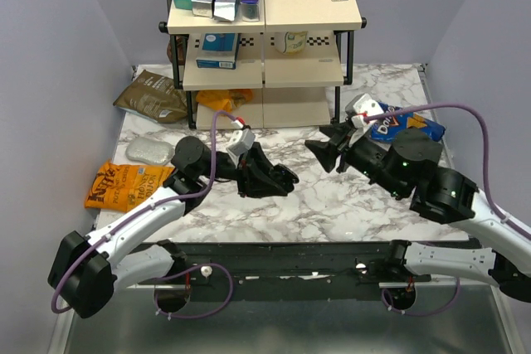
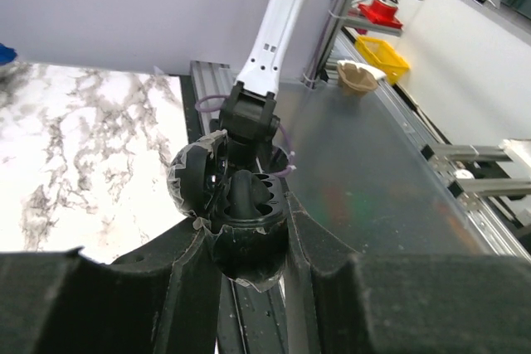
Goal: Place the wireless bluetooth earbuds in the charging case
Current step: Place the earbud in the charging case, then pick up the earbud from the center of the board.
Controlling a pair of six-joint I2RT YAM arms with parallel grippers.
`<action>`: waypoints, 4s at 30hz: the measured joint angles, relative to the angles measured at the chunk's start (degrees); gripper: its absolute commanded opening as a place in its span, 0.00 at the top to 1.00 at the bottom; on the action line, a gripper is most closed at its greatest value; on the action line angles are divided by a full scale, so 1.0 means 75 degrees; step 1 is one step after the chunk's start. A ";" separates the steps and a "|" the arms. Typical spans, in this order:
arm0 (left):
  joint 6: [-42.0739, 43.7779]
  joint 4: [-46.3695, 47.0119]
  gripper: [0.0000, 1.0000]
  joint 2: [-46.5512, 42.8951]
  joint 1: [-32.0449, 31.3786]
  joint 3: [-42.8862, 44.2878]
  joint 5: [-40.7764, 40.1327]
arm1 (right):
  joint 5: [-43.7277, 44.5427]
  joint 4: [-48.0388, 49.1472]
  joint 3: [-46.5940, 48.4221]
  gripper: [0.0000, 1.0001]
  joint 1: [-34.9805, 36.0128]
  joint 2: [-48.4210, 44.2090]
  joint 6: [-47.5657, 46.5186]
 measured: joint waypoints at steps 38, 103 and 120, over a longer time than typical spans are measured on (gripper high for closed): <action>0.1591 -0.3296 1.00 -0.6327 -0.0052 -0.2547 -0.5677 | -0.2072 0.2795 -0.1649 0.45 -0.1189 0.6624 0.1947; 0.1515 -0.3331 1.00 -0.6371 -0.0067 -0.2547 -0.5700 | -0.1142 0.2970 -0.1964 0.45 -0.0268 0.6767 0.2092; 0.1510 -0.3334 1.00 -0.6481 -0.0064 -0.2547 -0.5700 | -0.1227 0.2704 -0.2194 0.45 -0.0128 0.6088 0.2532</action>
